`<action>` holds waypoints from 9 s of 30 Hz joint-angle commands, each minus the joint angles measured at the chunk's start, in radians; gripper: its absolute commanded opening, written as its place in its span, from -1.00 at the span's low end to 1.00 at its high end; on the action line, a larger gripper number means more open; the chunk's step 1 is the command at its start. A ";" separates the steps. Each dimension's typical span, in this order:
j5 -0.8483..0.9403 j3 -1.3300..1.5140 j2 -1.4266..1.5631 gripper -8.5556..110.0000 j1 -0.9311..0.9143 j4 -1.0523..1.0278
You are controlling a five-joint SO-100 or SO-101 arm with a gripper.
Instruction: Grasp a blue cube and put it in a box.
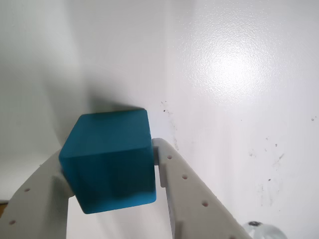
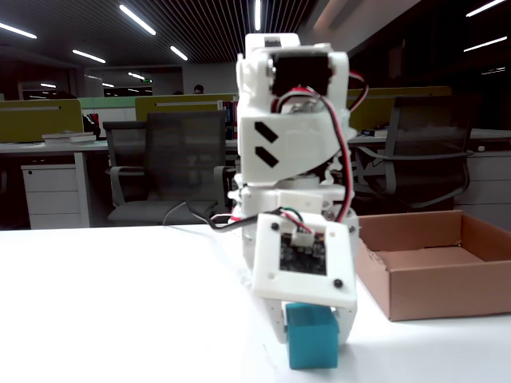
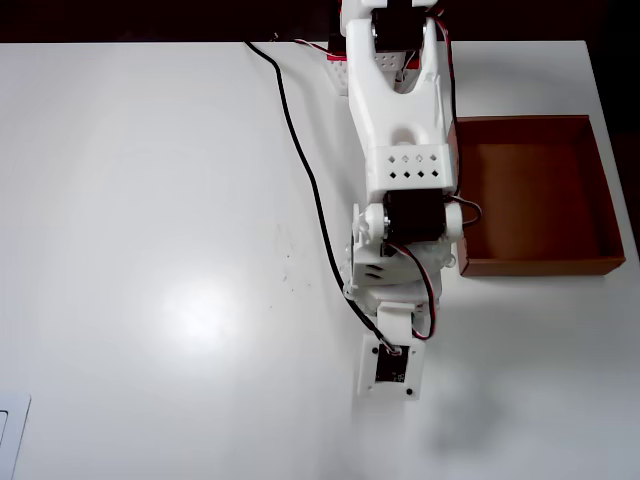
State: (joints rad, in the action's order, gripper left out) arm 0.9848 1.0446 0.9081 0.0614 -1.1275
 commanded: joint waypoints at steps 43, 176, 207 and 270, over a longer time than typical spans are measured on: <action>-0.334 0.327 0.778 -0.64 0.463 -0.221; -0.310 1.922 2.329 -0.42 0.663 0.258; -0.311 1.870 2.336 -0.42 0.707 0.179; -0.322 1.927 2.339 -0.46 0.724 0.058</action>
State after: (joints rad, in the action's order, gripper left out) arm 0.6642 2.9790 3.2551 0.7931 -1.0569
